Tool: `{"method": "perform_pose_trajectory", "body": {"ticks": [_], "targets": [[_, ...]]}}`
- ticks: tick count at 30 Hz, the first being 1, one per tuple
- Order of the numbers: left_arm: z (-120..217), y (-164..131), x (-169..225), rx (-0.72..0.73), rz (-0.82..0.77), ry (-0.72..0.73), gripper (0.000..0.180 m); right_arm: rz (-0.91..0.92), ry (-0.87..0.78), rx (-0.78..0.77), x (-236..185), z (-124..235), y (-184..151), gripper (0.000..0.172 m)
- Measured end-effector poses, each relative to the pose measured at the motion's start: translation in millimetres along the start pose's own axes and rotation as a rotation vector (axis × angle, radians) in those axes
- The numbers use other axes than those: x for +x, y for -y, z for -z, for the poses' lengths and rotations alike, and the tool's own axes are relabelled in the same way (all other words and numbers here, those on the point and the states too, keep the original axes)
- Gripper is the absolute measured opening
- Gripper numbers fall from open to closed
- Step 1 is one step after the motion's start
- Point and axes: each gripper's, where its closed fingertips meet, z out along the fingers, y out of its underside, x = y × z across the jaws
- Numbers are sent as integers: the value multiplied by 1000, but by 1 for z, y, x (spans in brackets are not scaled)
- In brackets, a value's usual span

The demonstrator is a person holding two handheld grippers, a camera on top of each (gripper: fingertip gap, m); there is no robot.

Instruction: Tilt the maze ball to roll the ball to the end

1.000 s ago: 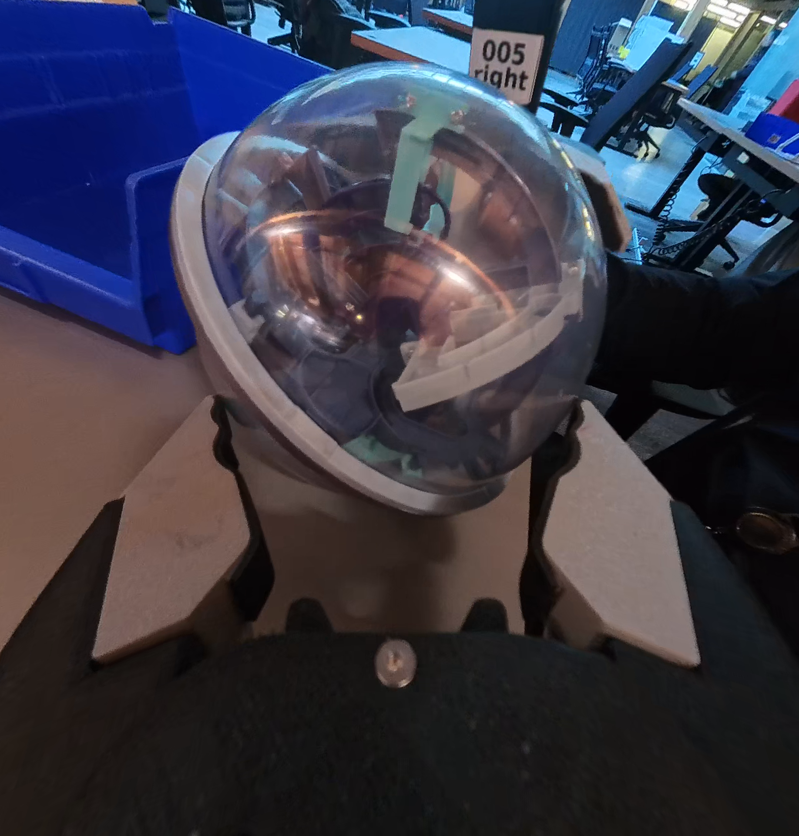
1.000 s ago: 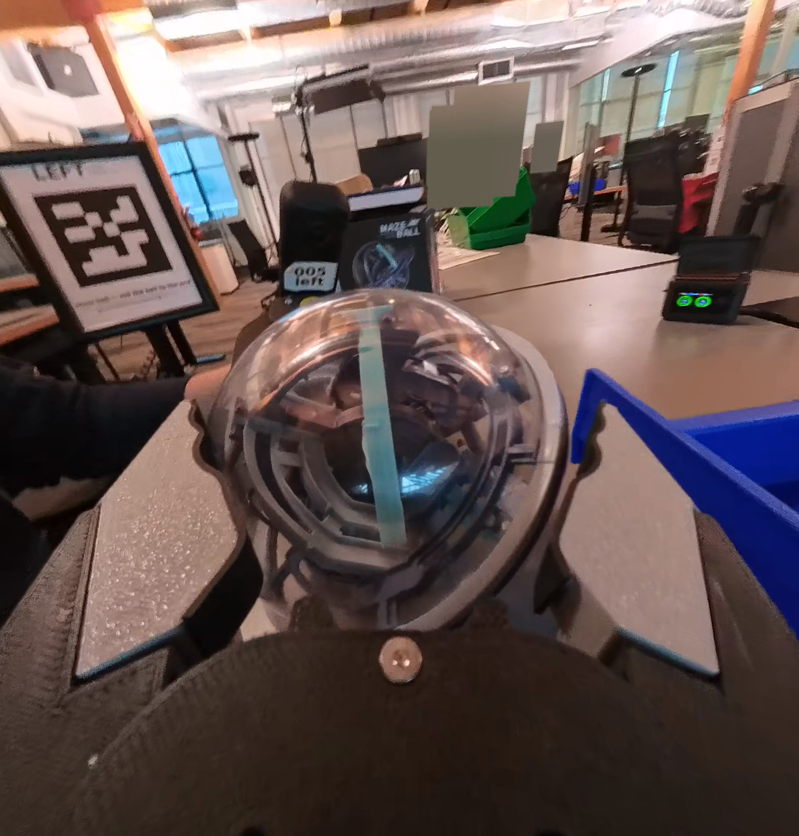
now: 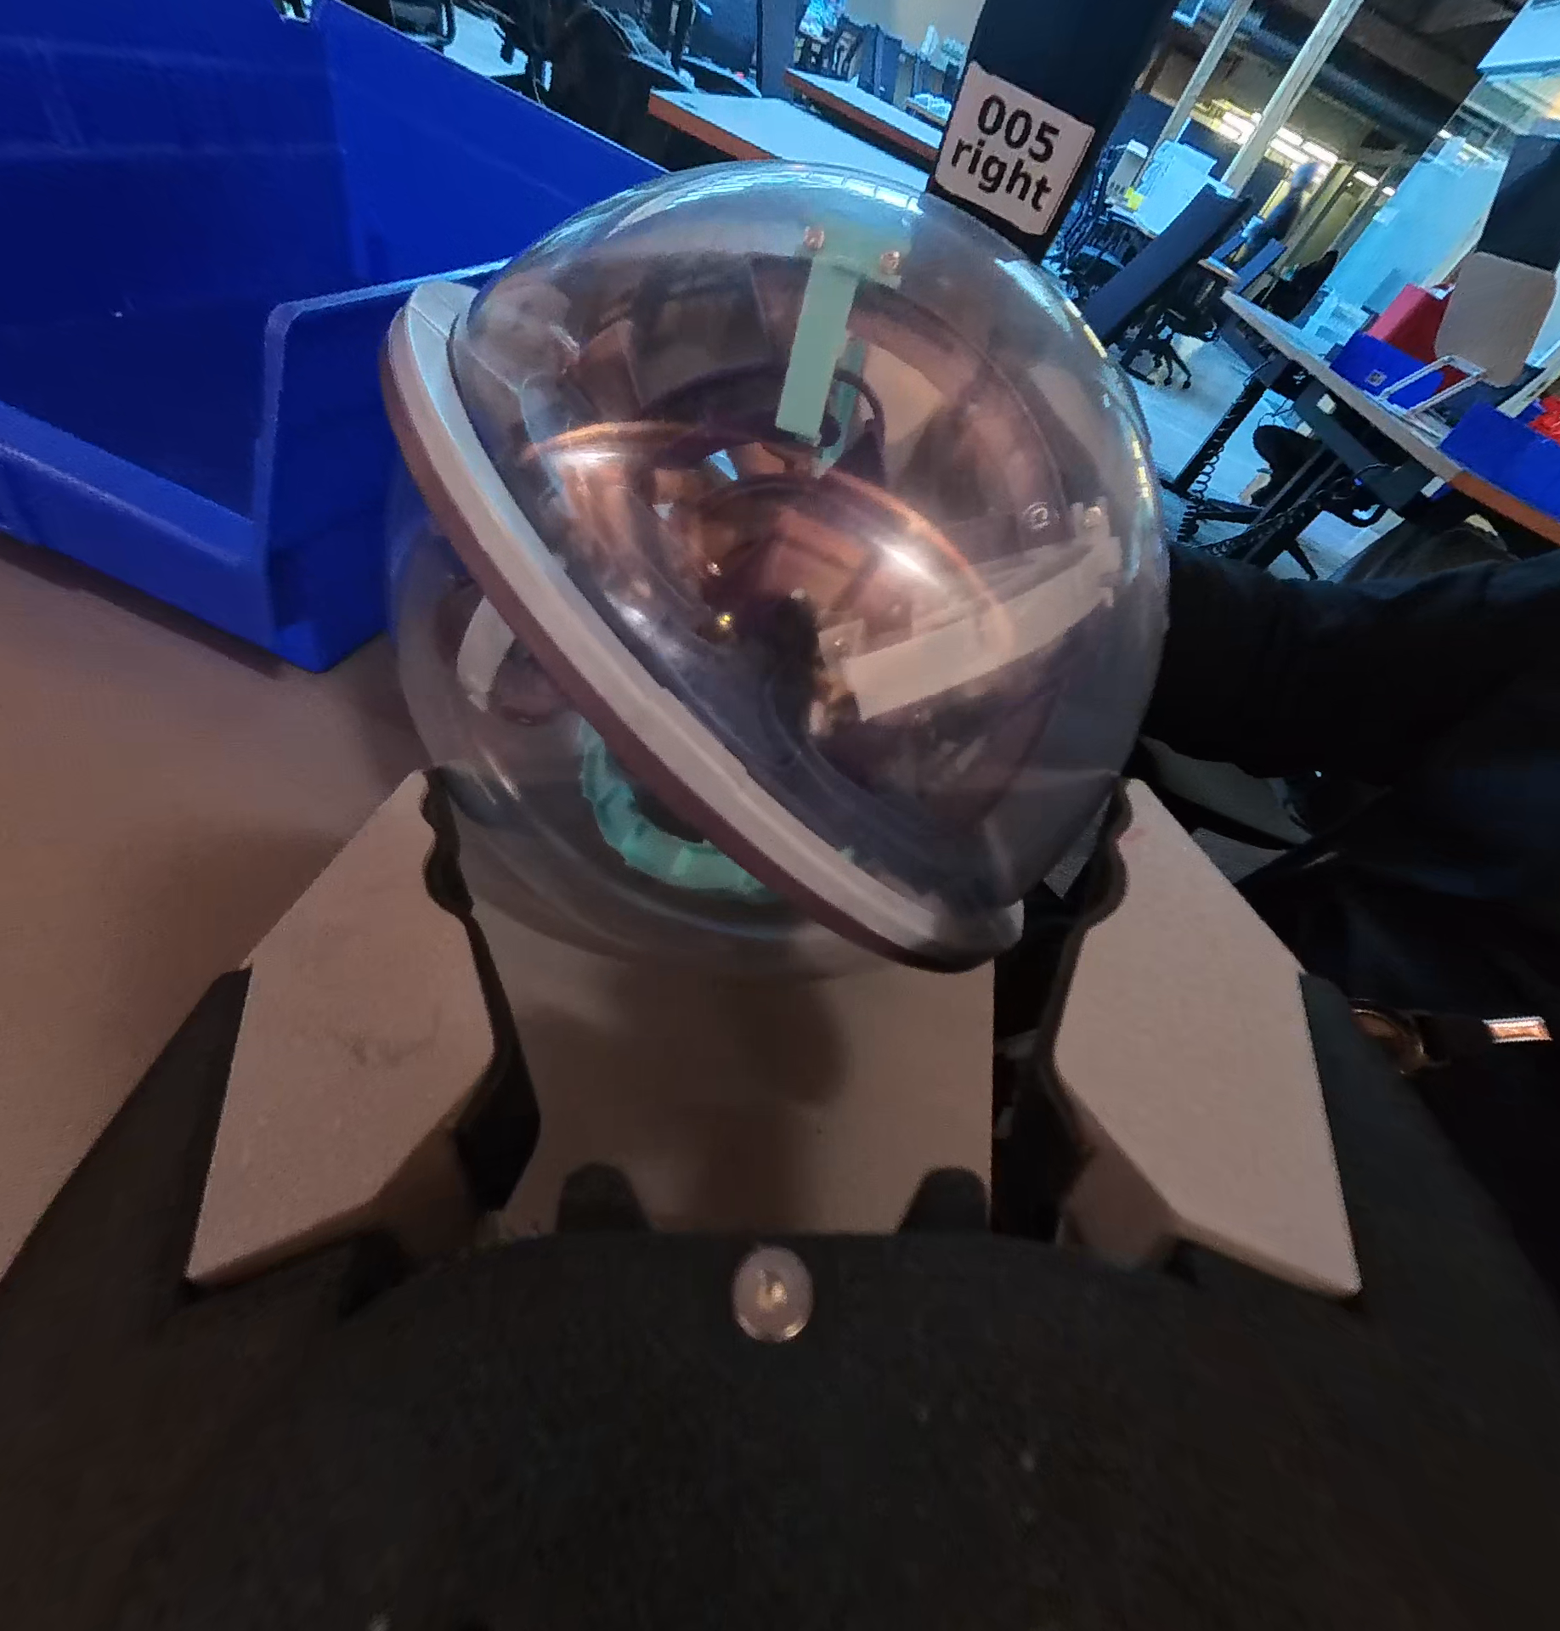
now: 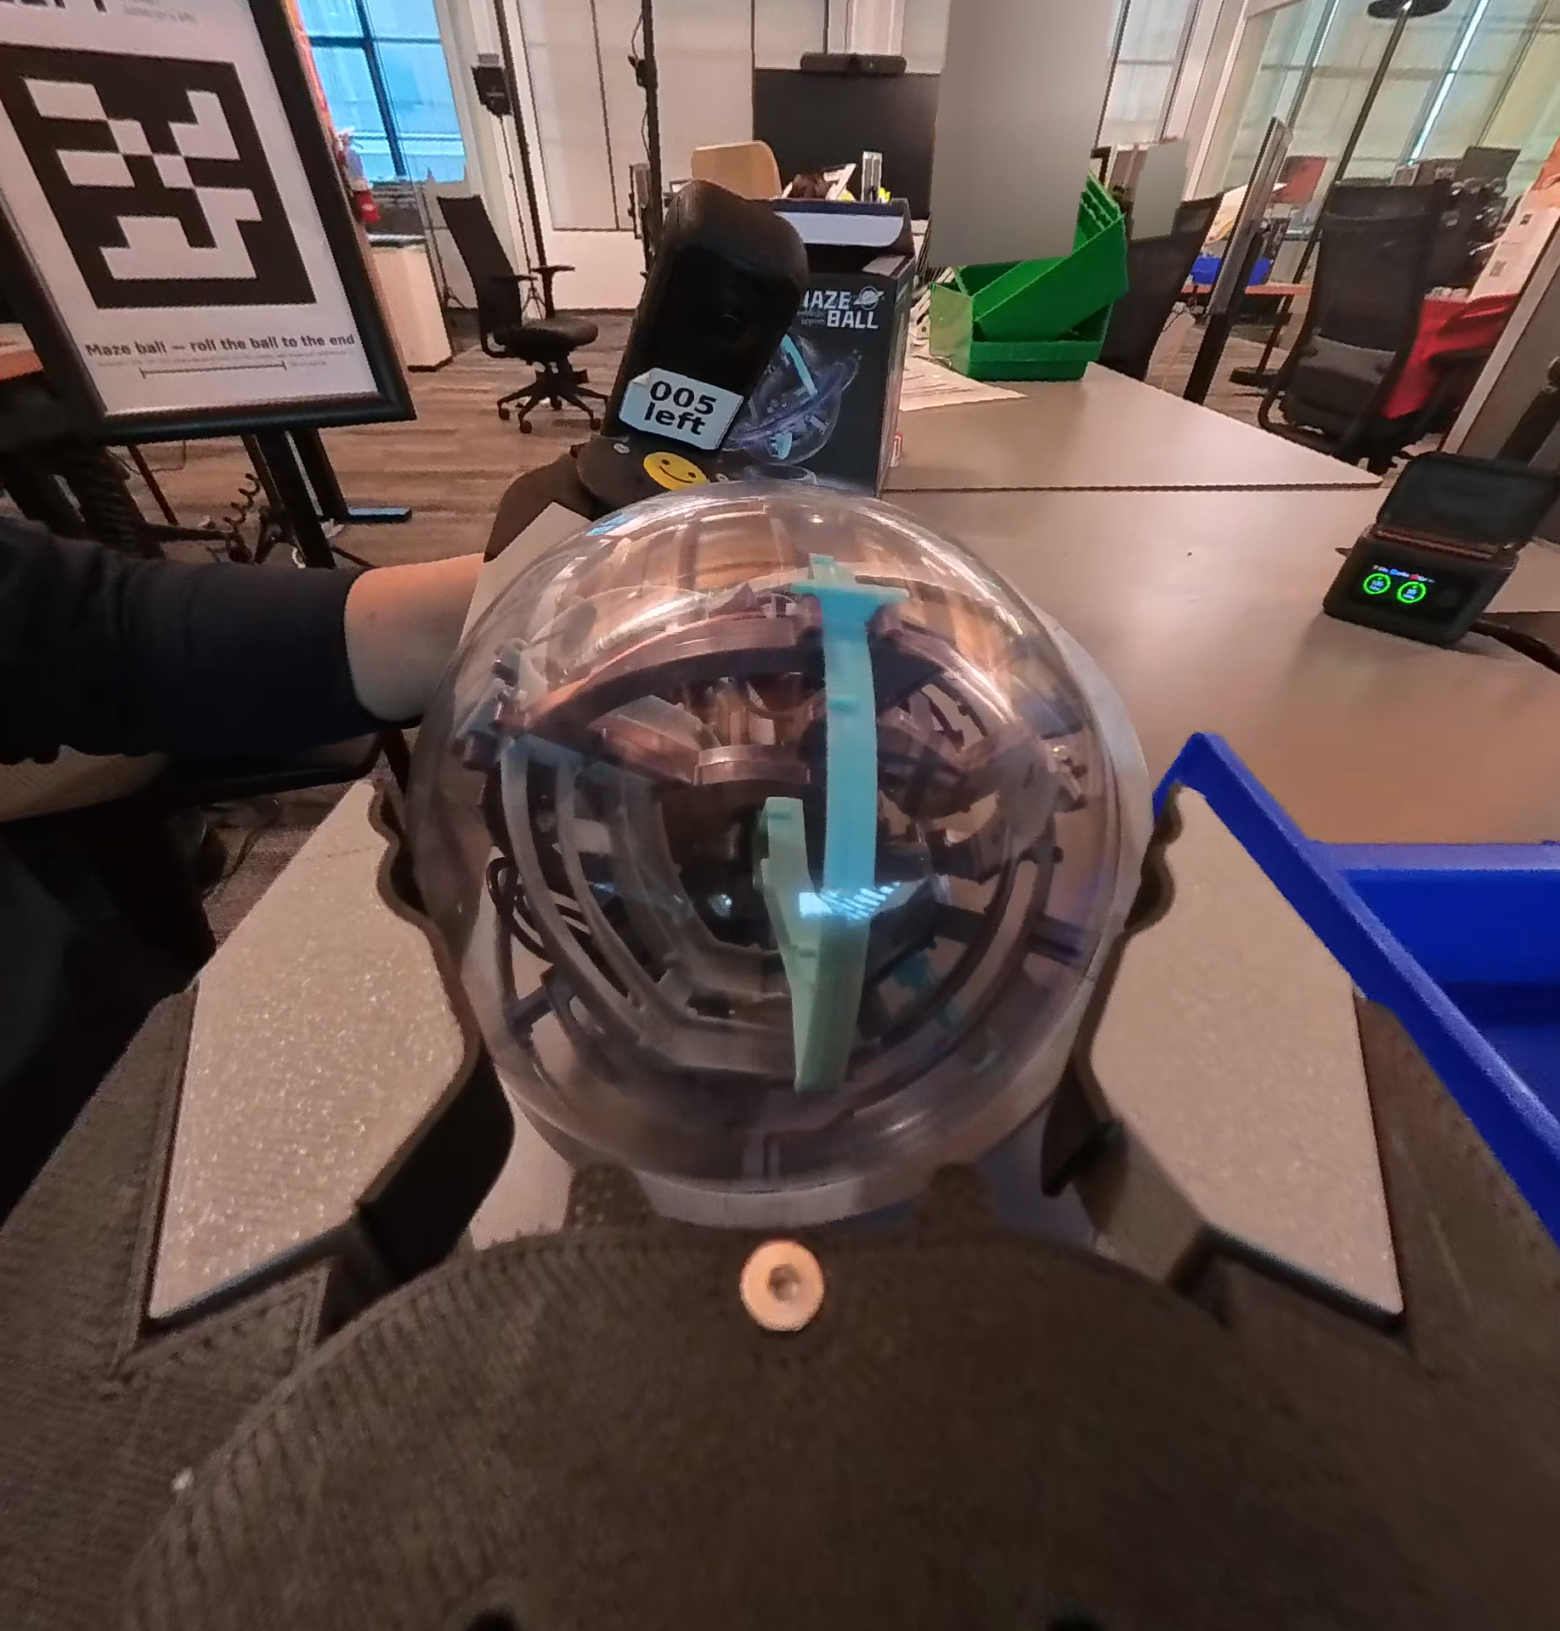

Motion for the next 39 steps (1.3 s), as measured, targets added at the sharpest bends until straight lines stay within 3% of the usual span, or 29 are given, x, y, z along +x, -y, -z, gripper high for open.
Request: {"method": "perform_pose_trajectory", "body": {"ticks": [4, 11, 25, 39], "targets": [[4, 3, -4, 25, 14, 6, 133, 10, 1, 14, 2, 6, 2, 143], [8, 4, -7, 31, 6, 12, 130, 41, 0, -69, 3, -5, -4, 155], [11, -13, -6, -91, -163, 50, 137, -53, 59, -106, -1, -13, -2, 153], [14, -9, -4, -52, -116, 26, 138, -170, 13, -224, -1, -16, -2, 150]]}}
